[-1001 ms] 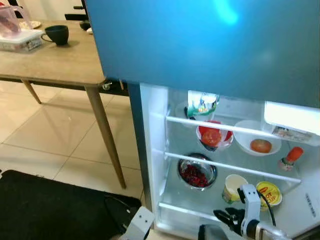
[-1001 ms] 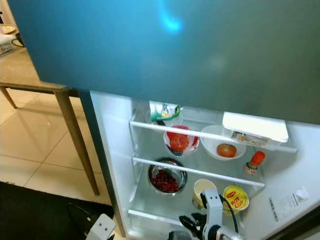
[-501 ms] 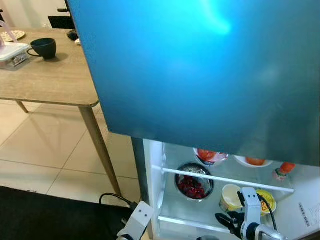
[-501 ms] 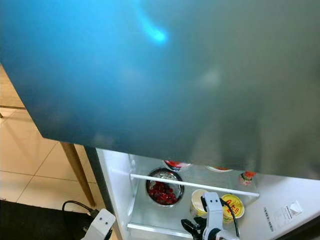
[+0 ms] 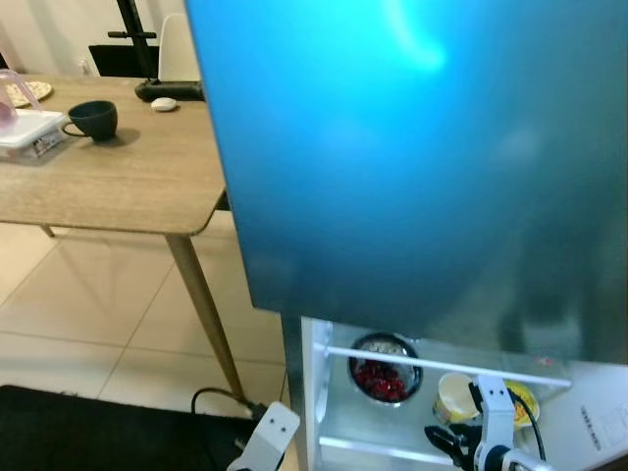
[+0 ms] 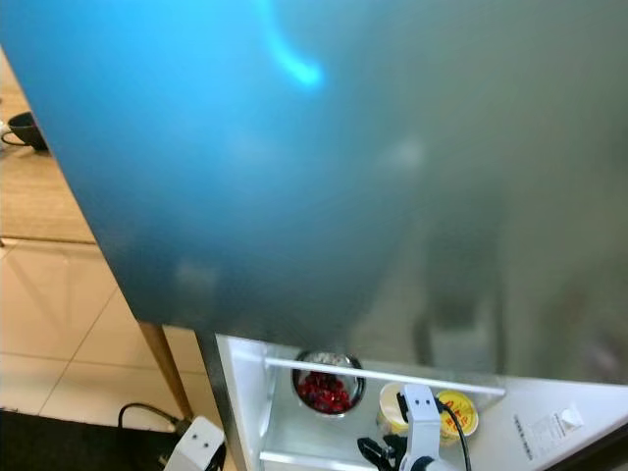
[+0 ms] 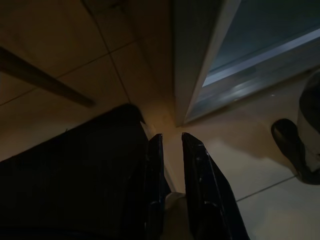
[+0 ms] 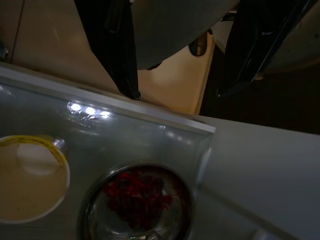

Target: Restocking fridge

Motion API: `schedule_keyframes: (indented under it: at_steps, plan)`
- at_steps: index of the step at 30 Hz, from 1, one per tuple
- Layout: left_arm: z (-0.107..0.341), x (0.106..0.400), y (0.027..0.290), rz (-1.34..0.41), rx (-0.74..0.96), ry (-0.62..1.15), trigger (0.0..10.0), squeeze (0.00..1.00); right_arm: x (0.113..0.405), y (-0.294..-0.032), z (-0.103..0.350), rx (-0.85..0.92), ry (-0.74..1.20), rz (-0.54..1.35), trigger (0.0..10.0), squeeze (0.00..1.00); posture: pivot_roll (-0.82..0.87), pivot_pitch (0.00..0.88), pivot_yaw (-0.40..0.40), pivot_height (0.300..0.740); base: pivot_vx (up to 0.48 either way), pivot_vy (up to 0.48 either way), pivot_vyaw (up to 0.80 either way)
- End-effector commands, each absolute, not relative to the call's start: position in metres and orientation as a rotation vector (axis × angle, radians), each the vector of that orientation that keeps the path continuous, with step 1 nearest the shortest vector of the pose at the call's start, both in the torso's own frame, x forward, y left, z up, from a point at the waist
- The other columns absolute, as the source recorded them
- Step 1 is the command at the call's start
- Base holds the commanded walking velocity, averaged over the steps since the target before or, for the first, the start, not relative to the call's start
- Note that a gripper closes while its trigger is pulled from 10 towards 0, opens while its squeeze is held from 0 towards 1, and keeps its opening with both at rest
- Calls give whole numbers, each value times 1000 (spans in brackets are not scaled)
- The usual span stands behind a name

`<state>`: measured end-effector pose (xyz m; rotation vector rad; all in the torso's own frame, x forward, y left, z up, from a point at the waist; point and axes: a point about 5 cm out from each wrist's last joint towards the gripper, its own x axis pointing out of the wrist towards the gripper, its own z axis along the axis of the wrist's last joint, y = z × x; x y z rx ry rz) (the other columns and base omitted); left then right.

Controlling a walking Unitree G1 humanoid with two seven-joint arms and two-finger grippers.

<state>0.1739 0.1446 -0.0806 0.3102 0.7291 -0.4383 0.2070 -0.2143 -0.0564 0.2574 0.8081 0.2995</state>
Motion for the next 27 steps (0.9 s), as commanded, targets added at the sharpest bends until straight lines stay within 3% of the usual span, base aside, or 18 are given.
schedule_keyframes:
  at_steps: [1,11,26,27]
  plan:
    - [-84,167,152,-417,313,764,10000,0,201,-215,-59,276,819,300,10000,0,-84,0,-40,687,0,0,0]
    - [-94,148,167,-324,251,873,10000,0,188,-219,-67,261,877,262,10000,0,-86,0,-38,740,0,0,0]
    - [-109,104,197,-151,187,1096,10000,0,154,-231,-83,241,1008,145,10000,0,-93,0,-41,740,0,0,0]
    - [-110,102,197,-140,180,1114,10000,0,145,-235,-87,174,1062,90,10000,0,-92,0,-39,740,0,0,0]
